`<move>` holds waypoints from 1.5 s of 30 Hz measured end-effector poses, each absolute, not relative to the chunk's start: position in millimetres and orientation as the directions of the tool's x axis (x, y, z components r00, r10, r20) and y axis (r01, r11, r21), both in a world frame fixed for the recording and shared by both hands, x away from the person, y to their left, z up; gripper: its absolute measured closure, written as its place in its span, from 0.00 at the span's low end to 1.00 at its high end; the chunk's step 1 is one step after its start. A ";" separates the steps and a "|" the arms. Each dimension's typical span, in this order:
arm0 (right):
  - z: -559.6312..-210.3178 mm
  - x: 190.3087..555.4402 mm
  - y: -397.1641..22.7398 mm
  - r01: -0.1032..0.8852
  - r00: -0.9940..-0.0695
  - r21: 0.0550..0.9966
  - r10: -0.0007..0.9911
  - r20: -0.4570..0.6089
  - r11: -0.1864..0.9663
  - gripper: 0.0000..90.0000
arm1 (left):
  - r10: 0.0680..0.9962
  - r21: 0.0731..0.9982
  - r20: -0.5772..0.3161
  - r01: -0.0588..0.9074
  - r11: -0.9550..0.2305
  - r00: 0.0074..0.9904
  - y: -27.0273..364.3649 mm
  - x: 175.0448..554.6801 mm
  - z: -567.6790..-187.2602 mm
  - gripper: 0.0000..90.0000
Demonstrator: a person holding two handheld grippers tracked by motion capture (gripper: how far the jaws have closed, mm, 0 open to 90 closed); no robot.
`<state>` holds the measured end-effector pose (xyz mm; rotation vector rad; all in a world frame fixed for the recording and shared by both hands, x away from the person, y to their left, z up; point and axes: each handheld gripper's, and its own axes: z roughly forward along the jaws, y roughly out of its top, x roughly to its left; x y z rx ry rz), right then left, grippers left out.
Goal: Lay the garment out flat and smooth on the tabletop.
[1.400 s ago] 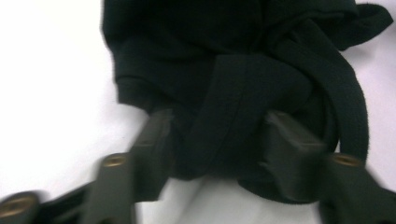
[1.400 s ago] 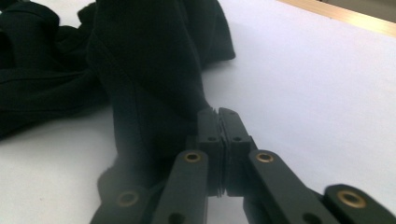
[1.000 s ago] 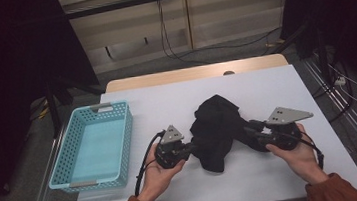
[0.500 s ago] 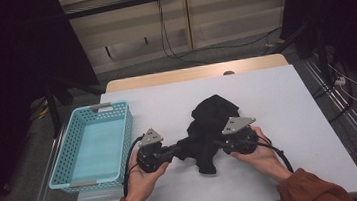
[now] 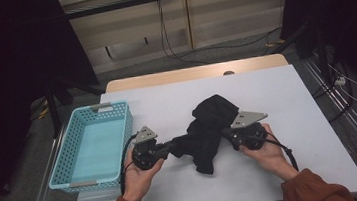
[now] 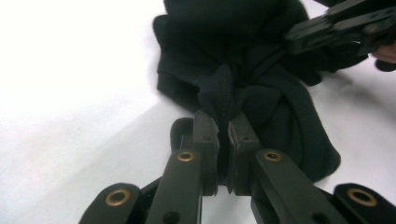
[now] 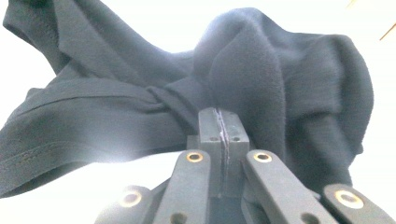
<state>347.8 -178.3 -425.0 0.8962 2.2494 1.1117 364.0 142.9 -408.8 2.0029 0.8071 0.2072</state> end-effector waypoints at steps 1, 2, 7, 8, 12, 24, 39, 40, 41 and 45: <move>-421.3 346.9 -183.3 0.340 -0.662 0.827 0.739 -0.129 0.449 1.00 | 0.617 0.819 -0.167 0.457 -0.348 0.769 143.6 364.5 -408.4 0.94; -419.4 346.2 -186.3 0.341 -0.654 0.832 0.746 -0.125 0.438 1.00 | 0.621 0.816 -0.166 0.460 -0.350 0.766 144.5 365.0 -407.6 0.94; -408.6 343.2 -208.8 0.334 -0.605 0.857 0.786 -0.124 0.392 1.00 | 0.636 0.821 -0.164 0.462 -0.336 0.754 149.1 368.5 -405.1 0.94; -407.0 342.9 -212.0 0.332 -0.597 0.860 0.792 -0.125 0.386 1.00 | 0.639 0.822 -0.170 0.465 -0.327 0.750 149.8 369.0 -405.1 0.94; -398.2 341.9 -226.1 0.324 -0.561 0.876 0.818 -0.126 0.357 1.00 | 0.649 0.824 -0.178 0.472 -0.313 0.740 152.7 370.9 -404.1 0.94; -385.7 343.2 -269.0 0.324 -0.441 0.902 0.889 -0.123 0.285 1.00 | 0.650 0.822 -0.191 0.482 -0.304 0.736 154.5 373.2 -404.8 0.93; -410.1 334.0 -269.2 0.380 -0.515 0.856 0.849 -0.121 0.352 0.87 | 0.637 0.793 -0.186 0.497 -0.352 0.748 138.1 373.3 -418.9 0.68; -407.5 331.3 -267.1 0.369 -0.516 0.860 0.847 -0.126 0.352 0.85 | 0.641 0.794 -0.183 0.497 -0.351 0.746 138.9 373.2 -418.6 0.65; -405.1 328.5 -265.1 0.359 -0.522 0.866 0.844 -0.123 0.348 0.80 | 0.649 0.796 -0.178 0.496 -0.348 0.740 139.6 373.0 -418.4 0.62; -399.1 314.3 -248.4 0.321 -0.563 0.878 0.817 -0.126 0.356 0.74 | 0.681 0.801 -0.150 0.492 -0.341 0.716 144.2 373.9 -417.3 0.51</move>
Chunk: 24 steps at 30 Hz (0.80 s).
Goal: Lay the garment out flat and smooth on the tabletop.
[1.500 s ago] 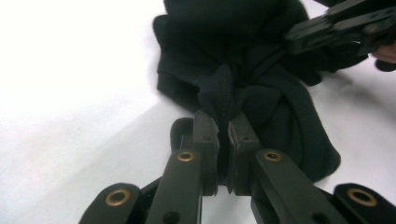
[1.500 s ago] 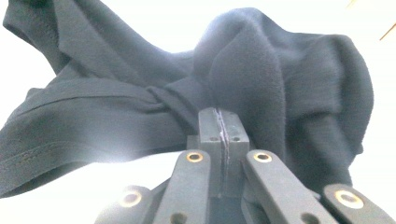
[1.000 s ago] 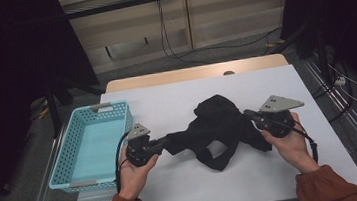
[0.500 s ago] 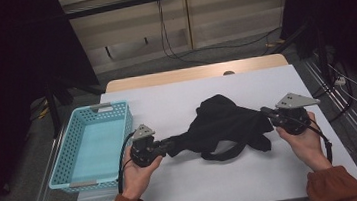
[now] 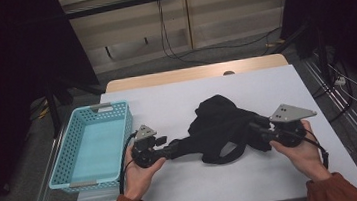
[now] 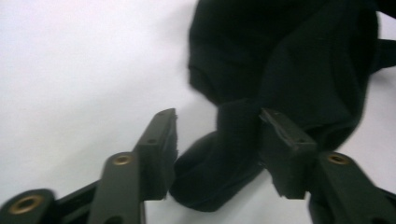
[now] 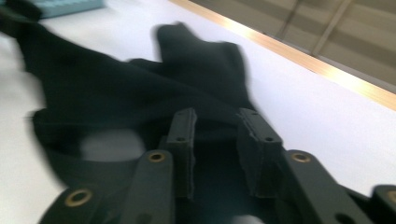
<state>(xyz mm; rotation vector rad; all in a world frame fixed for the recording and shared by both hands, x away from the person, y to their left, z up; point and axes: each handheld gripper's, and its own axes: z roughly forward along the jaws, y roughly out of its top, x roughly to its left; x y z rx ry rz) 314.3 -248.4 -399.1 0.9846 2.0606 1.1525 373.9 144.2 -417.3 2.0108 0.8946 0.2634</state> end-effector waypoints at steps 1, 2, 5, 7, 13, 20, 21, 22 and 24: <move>-399.1 311.8 -243.9 0.316 -0.578 0.876 0.806 -0.127 0.364 0.74 | 0.680 0.802 -0.150 0.490 -0.341 0.718 144.9 374.0 -417.6 0.51; -399.6 308.2 -235.4 0.309 -0.602 0.872 0.788 -0.130 0.381 0.75 | 0.680 0.801 -0.146 0.489 -0.344 0.718 144.9 373.8 -417.9 0.49; -401.5 303.2 -215.0 0.299 -0.661 0.865 0.741 -0.117 0.403 0.78 | 0.673 0.794 -0.135 0.486 -0.365 0.727 142.3 372.9 -420.9 0.48; -405.0 303.1 -199.3 0.295 -0.706 0.858 0.701 -0.101 0.420 0.80 | 0.672 0.791 -0.135 0.487 -0.369 0.729 140.0 372.7 -422.2 0.47; -419.2 308.0 -153.9 0.289 -0.797 0.831 0.600 -0.066 0.475 0.87 | 0.681 0.793 -0.127 0.486 -0.367 0.721 136.8 376.8 -426.5 0.39; -439.9 319.3 -116.1 0.289 -0.843 0.783 0.534 -0.064 0.551 0.83 | 0.698 0.791 -0.121 0.493 -0.361 0.706 133.4 382.7 -431.7 0.36; -441.9 320.8 -113.5 0.294 -0.842 0.779 0.536 -0.063 0.554 0.83 | 0.697 0.787 -0.115 0.493 -0.370 0.708 133.3 383.3 -432.6 0.36; -444.9 323.3 -109.9 0.293 -0.841 0.773 0.537 -0.072 0.563 0.80 | 0.697 0.785 -0.111 0.493 -0.376 0.708 133.1 383.6 -433.1 0.36; -448.1 325.2 -106.4 0.293 -0.837 0.762 0.541 -0.088 0.578 0.75 | 0.700 0.783 -0.113 0.497 -0.374 0.705 132.0 383.7 -434.6 0.35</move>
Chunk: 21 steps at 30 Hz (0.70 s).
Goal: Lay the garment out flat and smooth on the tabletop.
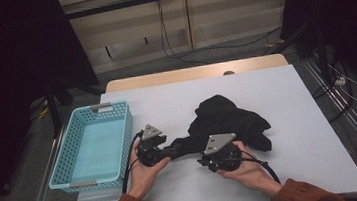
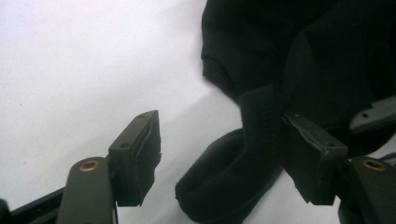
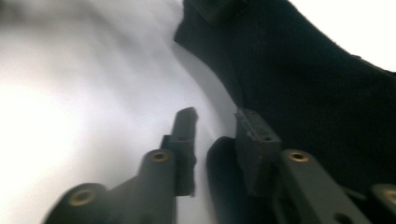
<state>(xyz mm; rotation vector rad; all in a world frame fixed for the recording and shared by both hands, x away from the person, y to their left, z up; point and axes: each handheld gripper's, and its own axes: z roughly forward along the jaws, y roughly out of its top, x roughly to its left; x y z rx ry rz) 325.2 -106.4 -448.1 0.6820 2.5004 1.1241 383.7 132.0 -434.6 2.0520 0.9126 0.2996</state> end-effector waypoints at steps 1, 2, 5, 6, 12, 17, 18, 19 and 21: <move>-449.7 326.2 -105.2 0.289 -0.835 0.759 0.542 -0.098 0.583 0.74 | 0.698 0.781 -0.110 0.496 -0.379 0.707 131.7 384.2 -435.1 0.35; -451.7 327.6 -104.2 0.289 -0.832 0.757 0.544 -0.105 0.587 0.72 | 0.698 0.781 -0.105 0.493 -0.383 0.708 131.6 384.5 -435.3 0.35; -455.6 328.4 -102.4 0.291 -0.834 0.748 0.541 -0.107 0.597 0.68 | 0.697 0.776 -0.102 0.495 -0.391 0.710 131.3 384.5 -436.1 0.35; -456.5 327.2 -101.7 0.282 -0.833 0.744 0.539 -0.123 0.605 0.67 | 0.698 0.776 -0.100 0.495 -0.391 0.709 131.4 384.4 -436.1 0.34; -451.1 325.0 -102.1 0.255 -0.834 0.769 0.536 -0.132 0.586 0.67 | 0.704 0.777 -0.100 0.497 -0.387 0.703 131.7 384.7 -436.7 0.33; -452.9 329.1 -101.8 0.261 -0.832 0.771 0.541 -0.125 0.580 0.67 | 0.702 0.776 -0.093 0.494 -0.393 0.706 131.5 384.9 -436.8 0.33; -455.1 330.4 -101.4 0.266 -0.830 0.763 0.542 -0.129 0.589 0.67 | 0.702 0.776 -0.093 0.494 -0.393 0.706 131.5 384.8 -436.8 0.32; -456.3 331.1 -101.3 0.268 -0.832 0.760 0.540 -0.127 0.592 0.67 | 0.701 0.774 -0.093 0.495 -0.396 0.707 131.6 384.6 -436.7 0.32; -458.2 330.6 -101.2 0.283 -0.834 0.746 0.539 -0.120 0.604 0.67 | 0.702 0.773 -0.094 0.496 -0.395 0.706 131.8 384.5 -436.9 0.32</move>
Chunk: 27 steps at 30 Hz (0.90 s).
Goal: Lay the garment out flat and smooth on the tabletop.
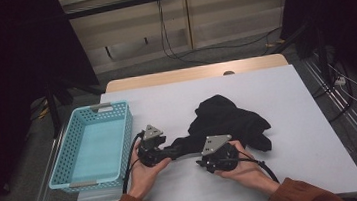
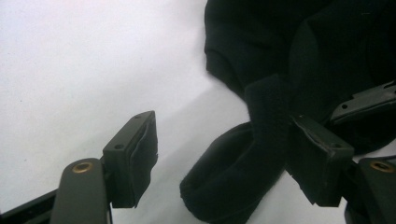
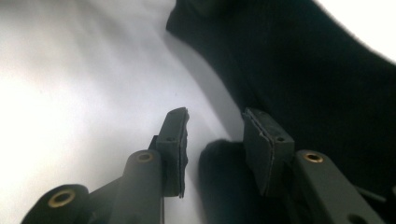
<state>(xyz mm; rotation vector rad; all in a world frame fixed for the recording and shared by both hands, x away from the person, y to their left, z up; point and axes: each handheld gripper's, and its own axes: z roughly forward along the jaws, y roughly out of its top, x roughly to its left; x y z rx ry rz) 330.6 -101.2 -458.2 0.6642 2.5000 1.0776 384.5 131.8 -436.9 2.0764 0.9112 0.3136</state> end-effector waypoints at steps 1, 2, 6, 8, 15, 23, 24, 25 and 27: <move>-458.8 330.4 -102.0 0.281 -0.838 0.738 0.532 -0.124 0.614 0.68 | 0.702 0.773 -0.097 0.498 -0.394 0.706 131.9 384.4 -437.1 0.32; -459.2 329.5 -102.7 0.289 -0.835 0.734 0.536 -0.120 0.615 0.69 | 0.701 0.772 -0.098 0.499 -0.395 0.707 132.1 384.4 -437.2 0.32; -458.6 327.8 -109.3 0.325 -0.825 0.719 0.556 -0.103 0.614 0.79 | 0.708 0.777 -0.097 0.498 -0.385 0.699 132.5 384.5 -436.9 0.32; -458.5 327.0 -112.6 0.329 -0.825 0.718 0.556 -0.097 0.614 0.88 | 0.710 0.778 -0.104 0.502 -0.378 0.696 132.9 384.6 -436.6 0.32; -445.1 315.6 -131.7 0.316 -0.820 0.750 0.565 -0.093 0.581 0.95 | 0.715 0.786 -0.119 0.505 -0.356 0.689 134.5 385.3 -435.0 0.33; -409.9 314.2 -183.3 0.300 -0.735 0.846 0.673 -0.089 0.440 0.96 | 0.723 0.787 -0.119 0.509 -0.350 0.681 134.4 385.7 -435.1 0.32; -408.5 315.6 -188.7 0.302 -0.725 0.850 0.683 -0.089 0.431 0.96 | 0.723 0.786 -0.116 0.507 -0.352 0.681 134.0 385.7 -435.4 0.32; -406.9 317.9 -197.6 0.308 -0.705 0.856 0.704 -0.088 0.416 0.96 | 0.722 0.786 -0.115 0.507 -0.353 0.682 133.7 385.7 -435.6 0.32; -405.0 322.0 -210.4 0.318 -0.677 0.864 0.731 -0.080 0.389 0.96 | 0.717 0.784 -0.118 0.508 -0.357 0.687 132.4 385.4 -436.1 0.32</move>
